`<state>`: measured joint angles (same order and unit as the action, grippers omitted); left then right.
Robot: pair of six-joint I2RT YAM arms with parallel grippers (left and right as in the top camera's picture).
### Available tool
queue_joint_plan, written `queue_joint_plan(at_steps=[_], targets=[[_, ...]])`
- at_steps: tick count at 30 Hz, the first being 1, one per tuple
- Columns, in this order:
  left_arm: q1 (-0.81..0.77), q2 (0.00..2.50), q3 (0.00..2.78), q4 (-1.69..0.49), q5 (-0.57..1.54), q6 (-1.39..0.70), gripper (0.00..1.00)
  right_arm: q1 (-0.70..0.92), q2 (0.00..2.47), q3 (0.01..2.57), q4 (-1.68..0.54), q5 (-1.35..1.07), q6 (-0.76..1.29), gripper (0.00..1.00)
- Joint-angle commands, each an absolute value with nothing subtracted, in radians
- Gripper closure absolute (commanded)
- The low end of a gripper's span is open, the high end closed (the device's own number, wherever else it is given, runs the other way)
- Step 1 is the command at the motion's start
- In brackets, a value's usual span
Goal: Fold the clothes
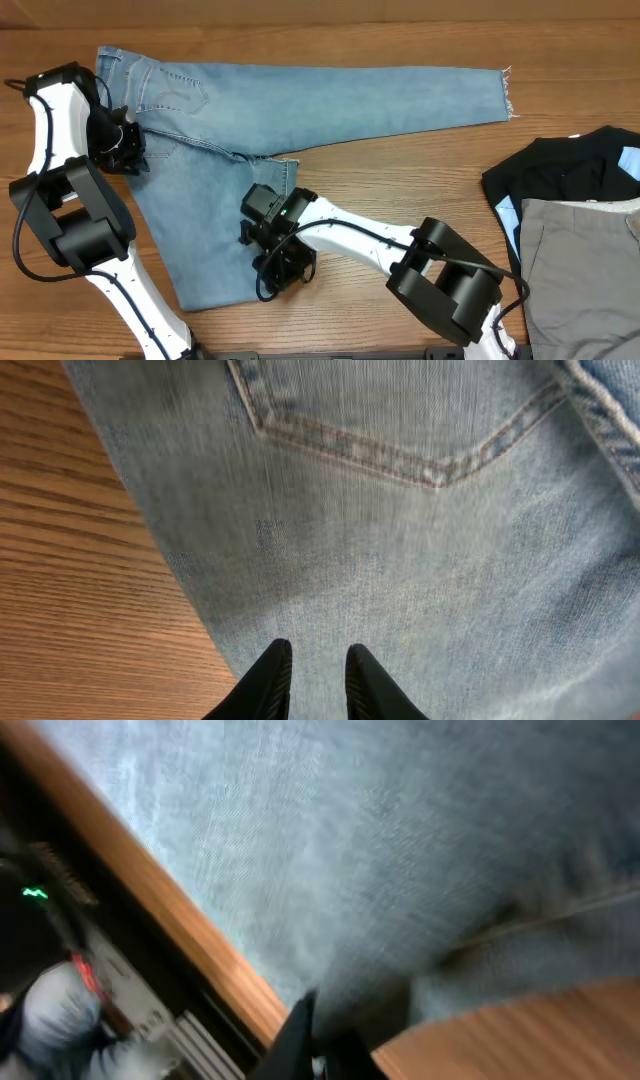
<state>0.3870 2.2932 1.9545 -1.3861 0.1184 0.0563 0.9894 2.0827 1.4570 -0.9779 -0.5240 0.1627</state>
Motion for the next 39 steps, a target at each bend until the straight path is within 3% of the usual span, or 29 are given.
queue_joint_plan(at_steps=[1, 4, 11, 20, 26, 27, 28, 29, 32, 39], targets=[[0.386, 2.304, 1.951, -1.382, 0.133, 0.072, 0.77, 0.962, 2.007, 1.571, -1.115, -0.273, 0.157, 0.96], [0.386, 2.304, 1.951, -1.381, 0.132, 0.072, 0.77, 0.928, 1.98, 1.765, -1.28, -0.122, 0.157, 0.96], [0.386, 2.304, 1.951, -1.382, 0.132, 0.072, 0.77, 0.843, 1.979, 2.172, -1.411, -0.227, 0.155, 0.96], [0.386, 2.304, 1.951, -1.379, 0.131, 0.072, 0.77, 0.741, 2.034, 2.191, -1.104, -0.192, 0.156, 0.96], [0.386, 2.304, 1.951, -1.381, 0.131, 0.072, 0.77, 0.692, 2.179, 2.131, -0.767, -0.104, 0.156, 0.96], [0.386, 2.304, 1.951, -1.382, 0.132, 0.072, 0.77, 0.683, 2.212, 2.131, -0.725, -0.082, 0.157, 0.87], [0.386, 2.304, 1.951, -1.383, 0.132, 0.072, 0.77, 0.675, 2.233, 2.131, -0.701, -0.074, 0.157, 0.51], [0.386, 2.304, 1.951, -1.385, 0.132, 0.072, 0.77, 0.663, 2.256, 2.131, -0.688, -0.076, 0.157, 0.28], [0.386, 2.304, 1.951, -1.387, 0.132, 0.072, 0.77, 0.614, 2.281, 2.131, -0.768, -0.076, 0.161, 0.17], [0.386, 2.304, 1.951, -1.383, 0.132, 0.071, 0.77, 0.504, 2.259, 2.135, -1.18, -0.208, 0.16, 0.15]])
